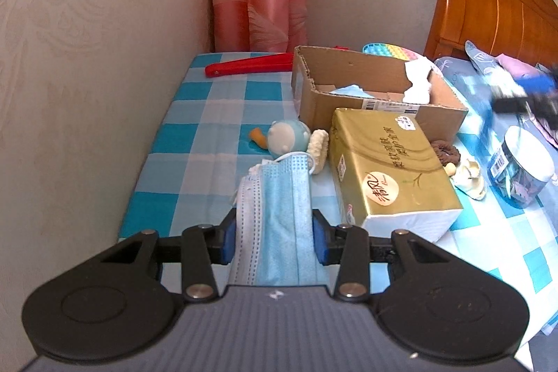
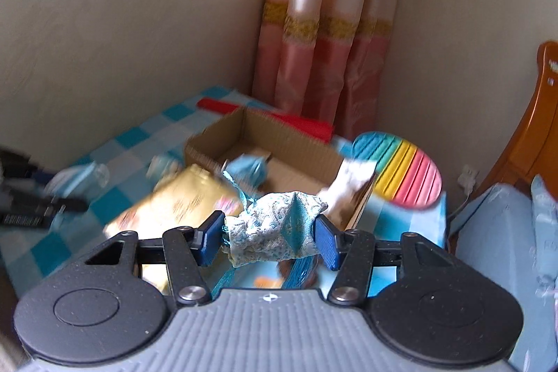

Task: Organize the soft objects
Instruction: 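Carry the floral pouch into the cardboard box and open the right tool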

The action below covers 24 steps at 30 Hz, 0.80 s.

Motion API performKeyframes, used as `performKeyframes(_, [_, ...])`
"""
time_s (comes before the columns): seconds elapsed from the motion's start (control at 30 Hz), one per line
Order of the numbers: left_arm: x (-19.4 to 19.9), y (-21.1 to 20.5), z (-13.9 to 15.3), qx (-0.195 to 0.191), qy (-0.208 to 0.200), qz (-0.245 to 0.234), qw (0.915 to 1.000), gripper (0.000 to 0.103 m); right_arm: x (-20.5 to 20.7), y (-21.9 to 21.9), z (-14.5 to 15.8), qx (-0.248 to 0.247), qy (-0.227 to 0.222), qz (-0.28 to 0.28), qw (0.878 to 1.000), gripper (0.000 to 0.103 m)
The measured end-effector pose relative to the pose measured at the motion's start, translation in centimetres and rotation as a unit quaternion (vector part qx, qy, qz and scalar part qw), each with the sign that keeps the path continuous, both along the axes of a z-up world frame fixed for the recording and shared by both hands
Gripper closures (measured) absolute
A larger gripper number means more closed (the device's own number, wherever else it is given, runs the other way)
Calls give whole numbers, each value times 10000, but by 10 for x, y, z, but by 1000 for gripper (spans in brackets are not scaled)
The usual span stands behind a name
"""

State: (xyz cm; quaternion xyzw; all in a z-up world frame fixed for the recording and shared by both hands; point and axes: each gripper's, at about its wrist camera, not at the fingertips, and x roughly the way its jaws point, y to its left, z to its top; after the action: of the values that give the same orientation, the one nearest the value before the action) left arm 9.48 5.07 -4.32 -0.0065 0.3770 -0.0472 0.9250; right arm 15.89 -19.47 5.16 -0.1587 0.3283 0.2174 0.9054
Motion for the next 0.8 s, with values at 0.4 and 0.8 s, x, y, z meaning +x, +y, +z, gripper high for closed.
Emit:
performKeyframes(0.4, [-7, 4, -3, 19, 99, 155, 9998, 63, 89, 28, 12, 8, -66, -27, 10000, 42])
performKeyframes(0.8, [-7, 2, -1, 83, 95, 180, 9998, 63, 102, 24, -11, 117, 245, -262, 9993, 8])
